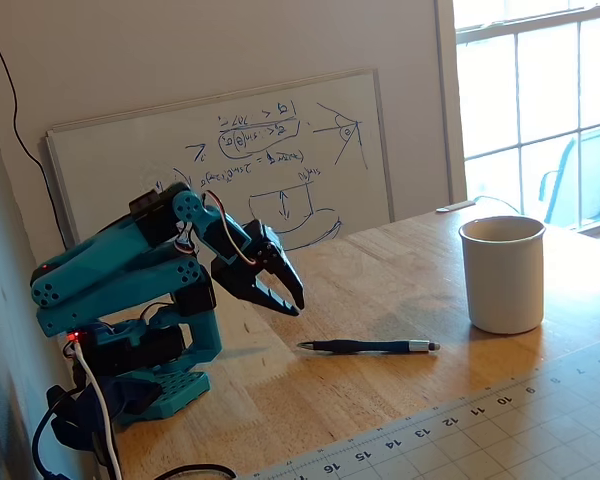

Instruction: Grasp a pen and put it in a mug.

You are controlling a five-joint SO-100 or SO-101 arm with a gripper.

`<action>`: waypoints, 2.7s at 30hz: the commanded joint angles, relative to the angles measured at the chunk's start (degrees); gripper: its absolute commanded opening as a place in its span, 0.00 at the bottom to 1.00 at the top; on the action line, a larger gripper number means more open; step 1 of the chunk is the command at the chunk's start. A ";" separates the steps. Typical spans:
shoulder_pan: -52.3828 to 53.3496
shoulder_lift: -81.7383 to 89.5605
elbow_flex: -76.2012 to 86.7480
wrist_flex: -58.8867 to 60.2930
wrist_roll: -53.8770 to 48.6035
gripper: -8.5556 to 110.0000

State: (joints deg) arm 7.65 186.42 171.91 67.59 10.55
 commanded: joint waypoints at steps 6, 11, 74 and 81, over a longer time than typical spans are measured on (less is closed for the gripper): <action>1.23 -16.00 -17.84 -0.09 23.55 0.09; 3.96 -24.35 -25.05 -0.09 37.71 0.09; 13.97 -75.41 -30.06 -31.64 70.58 0.15; 14.41 -79.80 -30.85 -31.64 71.28 0.12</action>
State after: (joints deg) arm 21.97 108.54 144.40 36.91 81.12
